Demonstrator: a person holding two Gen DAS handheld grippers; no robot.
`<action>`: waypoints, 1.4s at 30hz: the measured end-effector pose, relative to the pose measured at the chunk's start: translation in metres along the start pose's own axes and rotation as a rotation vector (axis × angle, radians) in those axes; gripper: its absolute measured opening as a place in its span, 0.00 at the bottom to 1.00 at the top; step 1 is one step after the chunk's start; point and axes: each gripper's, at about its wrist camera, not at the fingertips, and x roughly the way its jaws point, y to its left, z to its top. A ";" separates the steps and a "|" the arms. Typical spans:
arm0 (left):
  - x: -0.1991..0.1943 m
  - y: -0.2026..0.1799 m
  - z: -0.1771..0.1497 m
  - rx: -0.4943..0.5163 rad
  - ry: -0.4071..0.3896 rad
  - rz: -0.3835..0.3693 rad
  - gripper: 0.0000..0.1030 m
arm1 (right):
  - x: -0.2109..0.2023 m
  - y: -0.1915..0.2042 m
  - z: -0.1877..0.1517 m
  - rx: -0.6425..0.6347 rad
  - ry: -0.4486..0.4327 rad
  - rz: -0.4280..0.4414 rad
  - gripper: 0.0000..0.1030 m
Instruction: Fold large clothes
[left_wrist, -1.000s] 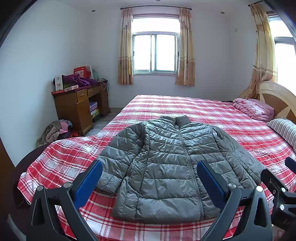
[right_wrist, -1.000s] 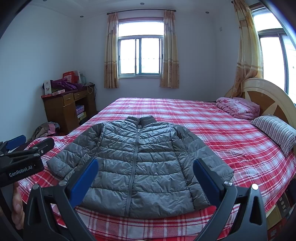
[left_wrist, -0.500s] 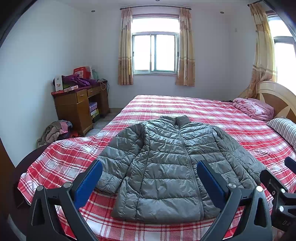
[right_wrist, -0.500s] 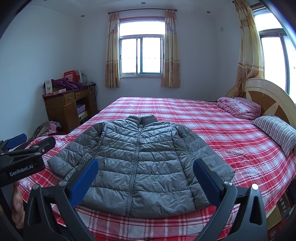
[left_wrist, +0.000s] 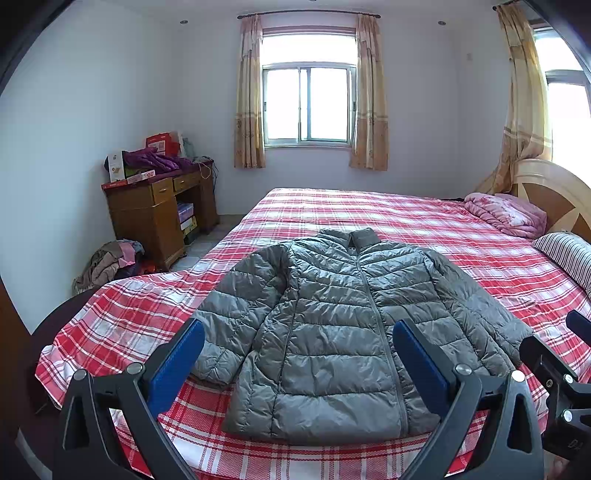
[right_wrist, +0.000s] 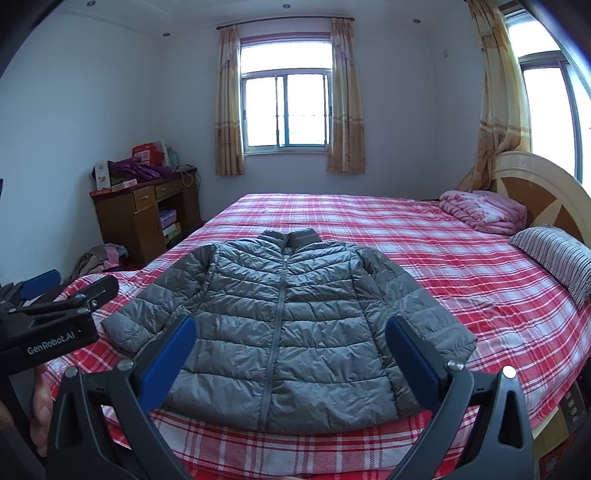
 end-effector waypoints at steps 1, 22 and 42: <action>0.000 0.000 -0.001 0.001 0.000 0.000 0.99 | 0.000 0.000 0.000 -0.004 -0.002 0.003 1.00; 0.042 0.008 -0.012 -0.005 0.052 0.017 0.99 | 0.027 -0.013 -0.012 -0.020 0.040 -0.030 1.00; 0.246 0.052 -0.026 0.103 0.203 0.298 0.99 | 0.173 -0.271 -0.071 0.392 0.342 -0.403 0.88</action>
